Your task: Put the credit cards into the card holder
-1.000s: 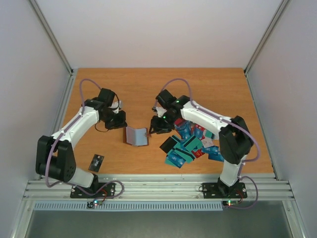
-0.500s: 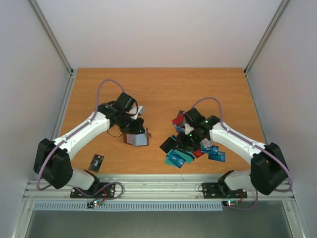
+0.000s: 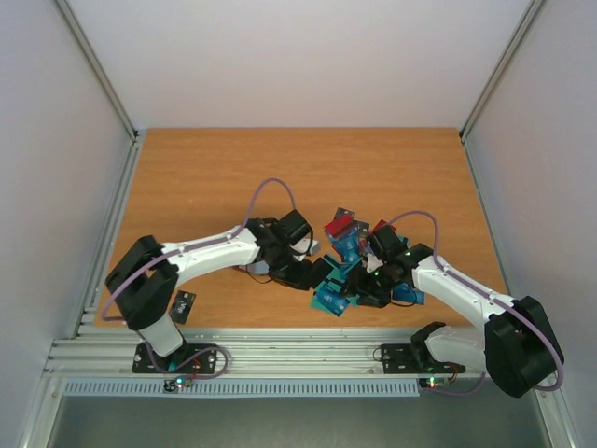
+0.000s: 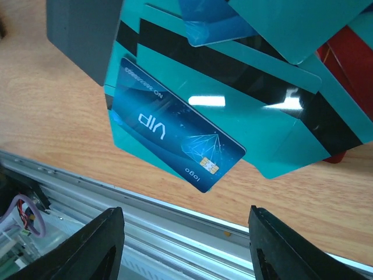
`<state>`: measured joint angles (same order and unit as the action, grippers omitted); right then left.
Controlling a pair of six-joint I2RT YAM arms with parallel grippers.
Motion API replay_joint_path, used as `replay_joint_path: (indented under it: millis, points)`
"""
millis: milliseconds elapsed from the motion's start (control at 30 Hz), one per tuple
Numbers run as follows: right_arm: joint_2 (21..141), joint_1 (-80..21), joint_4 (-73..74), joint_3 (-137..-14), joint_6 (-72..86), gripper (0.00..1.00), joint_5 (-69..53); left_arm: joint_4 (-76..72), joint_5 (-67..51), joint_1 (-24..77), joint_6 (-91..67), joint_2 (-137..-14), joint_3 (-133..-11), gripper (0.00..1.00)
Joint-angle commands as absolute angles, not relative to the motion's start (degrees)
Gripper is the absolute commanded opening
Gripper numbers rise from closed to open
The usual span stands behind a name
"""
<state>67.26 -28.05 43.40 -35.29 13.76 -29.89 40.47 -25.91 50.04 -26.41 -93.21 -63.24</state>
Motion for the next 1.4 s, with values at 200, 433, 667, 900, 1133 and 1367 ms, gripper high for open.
replay_joint_path:
  millis: [200, 433, 667, 900, 1133, 1367]
  points:
    - [65.51, -26.59, 37.14, -30.72, 16.65, 0.61, -34.35, 38.43, -25.61, 52.5, -26.61, -105.49, -70.49, 0.16]
    - [64.43, -26.6, 36.68, -30.63, 15.64, 0.55, -33.99, 38.67, -23.29, 53.26, -26.96, -107.63, -71.58, 0.27]
    - [67.13, -26.45, 36.75, -33.26, 13.35, 0.44, -33.53, 34.73, -22.88, 53.26, -29.63, -107.01, -67.66, 0.39]
    - [71.64, -26.43, 37.87, -35.11, 12.04, 0.49, -31.74, 29.54, -24.56, 53.73, -31.59, -106.61, -65.58, 0.41]
    - [74.29, -26.42, 36.2, -34.95, 11.54, 0.56, -31.32, 28.91, -24.37, 53.96, -29.42, -108.75, -68.45, 0.4]
    - [78.43, -26.43, 33.21, -35.65, 10.68, 0.55, -31.04, 29.16, -25.4, 53.96, -27.56, -112.24, -71.43, 0.4]
